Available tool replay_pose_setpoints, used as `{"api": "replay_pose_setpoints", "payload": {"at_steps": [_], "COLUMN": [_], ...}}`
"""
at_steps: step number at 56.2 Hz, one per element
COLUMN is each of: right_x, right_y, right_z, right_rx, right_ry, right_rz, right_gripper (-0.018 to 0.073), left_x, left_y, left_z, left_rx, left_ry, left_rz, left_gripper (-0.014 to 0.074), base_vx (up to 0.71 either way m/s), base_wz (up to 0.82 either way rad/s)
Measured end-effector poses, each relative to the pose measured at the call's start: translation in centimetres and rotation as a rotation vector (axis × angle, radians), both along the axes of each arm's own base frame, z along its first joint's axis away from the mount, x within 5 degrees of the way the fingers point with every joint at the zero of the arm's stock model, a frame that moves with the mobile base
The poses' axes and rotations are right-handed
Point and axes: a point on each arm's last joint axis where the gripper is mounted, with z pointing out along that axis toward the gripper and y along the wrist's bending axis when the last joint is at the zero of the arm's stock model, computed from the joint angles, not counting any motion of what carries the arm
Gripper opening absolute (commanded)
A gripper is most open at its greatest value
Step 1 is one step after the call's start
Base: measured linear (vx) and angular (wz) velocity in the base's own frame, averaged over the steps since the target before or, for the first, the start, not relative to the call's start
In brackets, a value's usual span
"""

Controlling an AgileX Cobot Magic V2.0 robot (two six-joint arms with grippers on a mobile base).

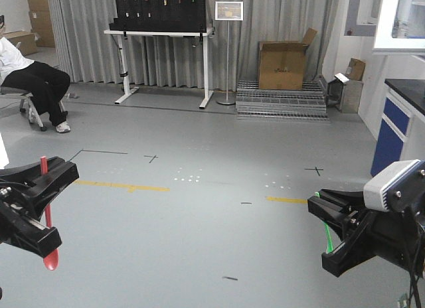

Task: Sort red and green spoons into left cabinet
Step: 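Drive the base away from the bench holding both spoons, then drive the base to the open cabinet with the blue tray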

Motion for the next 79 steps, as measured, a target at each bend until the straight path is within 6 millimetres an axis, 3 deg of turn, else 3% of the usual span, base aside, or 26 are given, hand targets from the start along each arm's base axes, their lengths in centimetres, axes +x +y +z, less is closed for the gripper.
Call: {"api": "replay_pose_setpoints", "payload": {"at_steps": [79], "right_x": [0.0], "right_y": [0.0], "right_z": [0.0], "right_rx": [-0.001], "right_ry": [0.0], "right_rz": [0.0], "right_gripper": [-0.0009], "left_x": [0.0], "left_y": [0.0], "left_z": [0.0], "left_rx": [0.0], "left_ry": [0.0], "left_rz": [0.0], "left_gripper": [-0.0006], "base_vx": [0.67], "base_wz": [-0.07]}}
